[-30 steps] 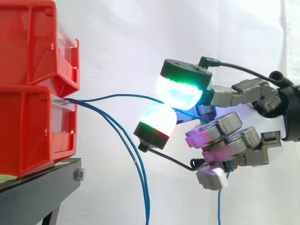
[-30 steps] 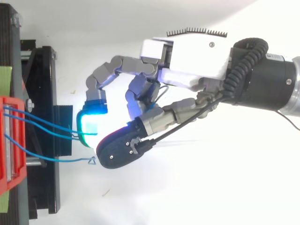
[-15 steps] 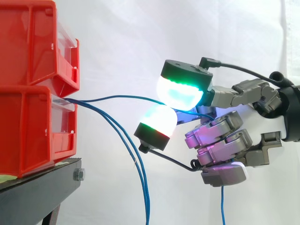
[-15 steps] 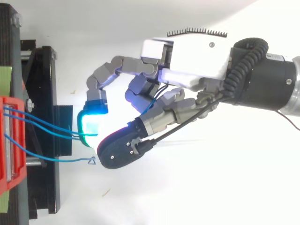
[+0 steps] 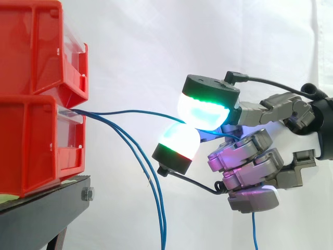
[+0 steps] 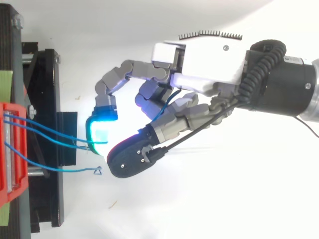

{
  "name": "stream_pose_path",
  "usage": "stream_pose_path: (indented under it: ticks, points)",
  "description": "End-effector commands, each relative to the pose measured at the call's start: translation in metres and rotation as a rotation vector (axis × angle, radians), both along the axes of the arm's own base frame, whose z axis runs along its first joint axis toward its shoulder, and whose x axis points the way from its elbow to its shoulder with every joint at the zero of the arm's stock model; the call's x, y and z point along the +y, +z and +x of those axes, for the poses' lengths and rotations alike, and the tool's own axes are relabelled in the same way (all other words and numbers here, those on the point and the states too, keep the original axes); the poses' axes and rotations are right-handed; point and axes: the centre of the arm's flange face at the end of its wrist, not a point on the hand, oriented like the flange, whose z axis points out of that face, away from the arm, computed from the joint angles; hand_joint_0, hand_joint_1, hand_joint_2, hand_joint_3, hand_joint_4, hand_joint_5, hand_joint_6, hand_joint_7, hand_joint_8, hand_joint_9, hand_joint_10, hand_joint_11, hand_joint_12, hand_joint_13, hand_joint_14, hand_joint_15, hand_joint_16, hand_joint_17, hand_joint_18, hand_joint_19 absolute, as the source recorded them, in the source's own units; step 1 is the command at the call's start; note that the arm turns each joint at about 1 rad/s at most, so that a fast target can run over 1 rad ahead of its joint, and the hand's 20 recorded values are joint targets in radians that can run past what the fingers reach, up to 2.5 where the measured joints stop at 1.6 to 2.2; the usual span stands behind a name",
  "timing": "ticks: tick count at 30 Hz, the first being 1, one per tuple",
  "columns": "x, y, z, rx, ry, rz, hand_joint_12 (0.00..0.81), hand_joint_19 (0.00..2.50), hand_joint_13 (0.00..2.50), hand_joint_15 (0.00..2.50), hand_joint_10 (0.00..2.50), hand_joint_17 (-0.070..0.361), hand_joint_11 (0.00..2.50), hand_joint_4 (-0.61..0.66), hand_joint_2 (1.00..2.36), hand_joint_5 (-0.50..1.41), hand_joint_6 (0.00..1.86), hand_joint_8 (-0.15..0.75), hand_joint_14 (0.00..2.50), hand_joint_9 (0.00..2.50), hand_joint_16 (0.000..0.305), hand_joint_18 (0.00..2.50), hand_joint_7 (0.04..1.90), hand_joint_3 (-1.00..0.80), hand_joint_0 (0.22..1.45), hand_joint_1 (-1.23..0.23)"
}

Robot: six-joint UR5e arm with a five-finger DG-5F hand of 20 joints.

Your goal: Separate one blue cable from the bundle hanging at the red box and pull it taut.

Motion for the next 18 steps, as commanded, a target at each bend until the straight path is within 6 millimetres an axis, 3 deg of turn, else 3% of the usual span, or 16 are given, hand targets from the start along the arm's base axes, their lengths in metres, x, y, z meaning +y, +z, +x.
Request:
stream_pose_path:
  ticks: [1,8,18]
  points:
    - [-0.0005,-0.0003,0.0002,-0.001,-0.004,0.001,0.319,1.29,1.10,1.46,1.85,0.077,1.34,-0.16,1.01,-0.20,0.89,0.261,1.95,0.97,0.034,1.27,1.10,-0.36,0.75,-0.84]
    - [0.0000,-0.0015,-0.0015,0.014,-0.008,0.001,0.320,1.27,1.09,1.47,1.86,0.079,1.33,-0.06,1.00,-0.20,0.88,0.264,1.93,0.95,0.035,1.25,1.04,-0.50,0.72,-0.79]
    - [0.0007,-0.0015,-0.0015,0.014,-0.010,-0.003,0.320,1.27,1.08,1.44,1.85,0.079,1.32,0.01,1.00,-0.19,0.88,0.276,1.95,0.94,0.035,1.23,1.00,-0.50,0.63,-0.62]
